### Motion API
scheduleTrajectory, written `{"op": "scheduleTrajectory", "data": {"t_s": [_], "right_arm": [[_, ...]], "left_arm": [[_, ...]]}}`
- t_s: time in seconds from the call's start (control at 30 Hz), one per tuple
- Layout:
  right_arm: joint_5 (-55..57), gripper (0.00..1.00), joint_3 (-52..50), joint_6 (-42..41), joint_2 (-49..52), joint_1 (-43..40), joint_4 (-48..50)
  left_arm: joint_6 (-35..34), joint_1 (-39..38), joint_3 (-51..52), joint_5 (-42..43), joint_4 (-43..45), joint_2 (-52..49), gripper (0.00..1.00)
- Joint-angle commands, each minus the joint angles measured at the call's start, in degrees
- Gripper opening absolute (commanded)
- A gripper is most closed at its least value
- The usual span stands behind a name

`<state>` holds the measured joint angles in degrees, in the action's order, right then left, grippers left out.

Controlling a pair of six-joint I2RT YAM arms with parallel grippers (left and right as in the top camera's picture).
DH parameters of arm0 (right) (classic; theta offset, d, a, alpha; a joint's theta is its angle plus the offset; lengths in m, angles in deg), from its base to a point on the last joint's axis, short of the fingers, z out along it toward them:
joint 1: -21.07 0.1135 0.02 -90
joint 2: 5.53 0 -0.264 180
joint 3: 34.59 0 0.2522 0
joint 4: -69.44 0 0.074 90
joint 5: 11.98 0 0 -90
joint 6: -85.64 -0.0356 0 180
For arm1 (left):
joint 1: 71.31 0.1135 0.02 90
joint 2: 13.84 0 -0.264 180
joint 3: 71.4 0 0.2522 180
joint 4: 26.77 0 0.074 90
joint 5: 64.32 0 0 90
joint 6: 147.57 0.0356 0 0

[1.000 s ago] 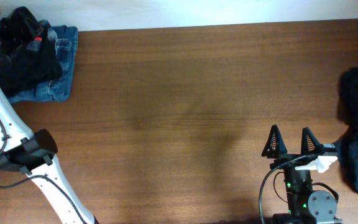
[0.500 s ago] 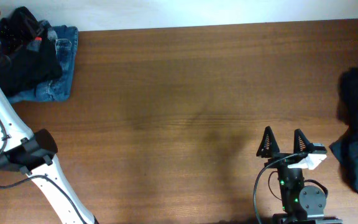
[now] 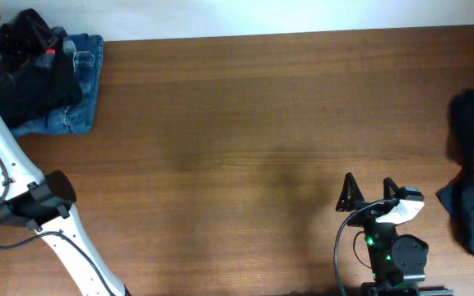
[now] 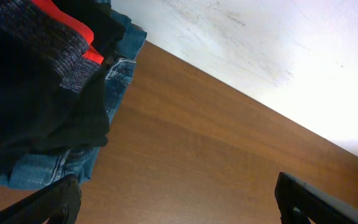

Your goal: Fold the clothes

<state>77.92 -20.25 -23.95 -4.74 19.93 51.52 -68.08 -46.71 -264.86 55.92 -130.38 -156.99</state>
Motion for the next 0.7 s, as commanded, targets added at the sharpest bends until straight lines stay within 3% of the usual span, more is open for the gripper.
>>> {"op": "scheduleTrajectory", "data": {"t_s": [0.0,0.17,0.67], "right_arm": [[-0.3,0.99,-0.3,3.0,-0.6,-0.4,-0.4],[-0.3,0.99,-0.3,9.6,-0.6,-0.4,-0.4],[-0.3,0.99,-0.3,9.7,-0.6,-0.4,-0.4]], "left_arm": [[0.3,0.2,0.0,0.8,-0.1,0.3,0.99],[0.3,0.2,0.0,0.8,-0.1,0.3,0.99],[0.3,0.2,0.0,0.8,-0.1,0.3,0.99]]}}
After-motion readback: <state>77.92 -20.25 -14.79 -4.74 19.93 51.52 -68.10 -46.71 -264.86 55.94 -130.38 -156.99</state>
